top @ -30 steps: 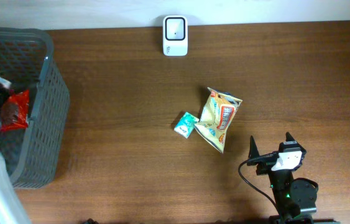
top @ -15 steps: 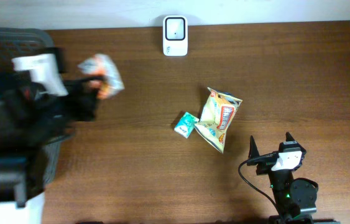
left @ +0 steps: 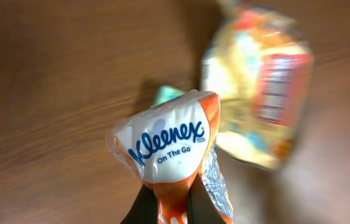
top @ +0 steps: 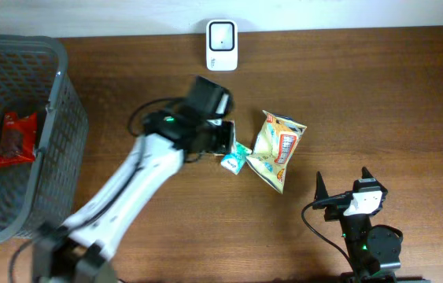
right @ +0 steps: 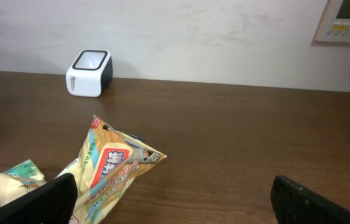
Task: Scan the item barcode
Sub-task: 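Carry the orange box left of the green box and release it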
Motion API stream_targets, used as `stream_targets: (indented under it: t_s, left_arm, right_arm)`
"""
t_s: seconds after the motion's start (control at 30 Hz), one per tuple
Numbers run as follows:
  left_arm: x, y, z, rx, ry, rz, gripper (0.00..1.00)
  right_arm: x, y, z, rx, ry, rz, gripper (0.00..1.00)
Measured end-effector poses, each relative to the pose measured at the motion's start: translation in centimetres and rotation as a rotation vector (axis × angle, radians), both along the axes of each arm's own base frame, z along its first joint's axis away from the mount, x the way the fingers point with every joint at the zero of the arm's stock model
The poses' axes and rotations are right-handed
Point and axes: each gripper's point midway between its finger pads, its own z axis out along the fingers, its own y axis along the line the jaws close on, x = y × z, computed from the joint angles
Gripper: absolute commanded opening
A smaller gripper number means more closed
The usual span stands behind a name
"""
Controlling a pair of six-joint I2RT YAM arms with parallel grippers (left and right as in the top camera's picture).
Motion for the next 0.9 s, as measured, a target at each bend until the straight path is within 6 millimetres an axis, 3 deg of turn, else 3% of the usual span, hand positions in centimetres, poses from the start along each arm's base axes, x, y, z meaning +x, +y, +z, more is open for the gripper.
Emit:
stream_targets:
  t_s: [0.1, 0.2, 0.3, 0.37, 0.43, 0.53, 0.7, 0.77, 0.9]
  left_arm:
    - [1.4, 1.0, -4.0, 0.187, -0.018, 0.037, 0.05]
    - [1.8, 1.6, -6.0, 0.265, -0.013, 0.047, 0.05]
    - [1.8, 2.2, -9.9, 0.348, 0.047, 0.046, 0.07]
    - [1.2, 1.8, -11.4, 0.338, 0.098, 0.028, 0.25]
    - [0.8, 1.1, -12.2, 0.309, 0.13, 0.009, 0.31]
    - [0.5, 0.3, -12.5, 0.269, 0.152, -0.007, 0.52]
    - [-0.4, -0.4, -12.5, 0.245, 0.185, -0.033, 0.61]
    - [-0.7, -0.4, -12.3, 0.253, 0.201, -0.038, 0.74]
    - [0.4, -0.6, -8.5, 0.266, 0.19, -0.029, 0.82]
  right_arm:
    - [0.0, 0.0, 0.0, 0.0, 0.0, 0.0, 0.98]
    - [0.0, 0.0, 0.0, 0.0, 0.0, 0.0, 0.98]
    - [0.0, 0.0, 0.0, 0.0, 0.0, 0.0, 0.98]
    - [0.0, 0.0, 0.0, 0.0, 0.0, 0.0, 0.98]
    - [0.0, 0.0, 0.0, 0.0, 0.0, 0.0, 0.98]
    - [0.0, 0.0, 0.0, 0.0, 0.0, 0.0, 0.98]
    - [0.0, 0.0, 0.0, 0.0, 0.0, 0.0, 0.98]
    - [0.0, 0.0, 0.0, 0.0, 0.0, 0.0, 0.98]
    - [0.0, 0.0, 0.0, 0.0, 0.0, 0.0, 0.98]
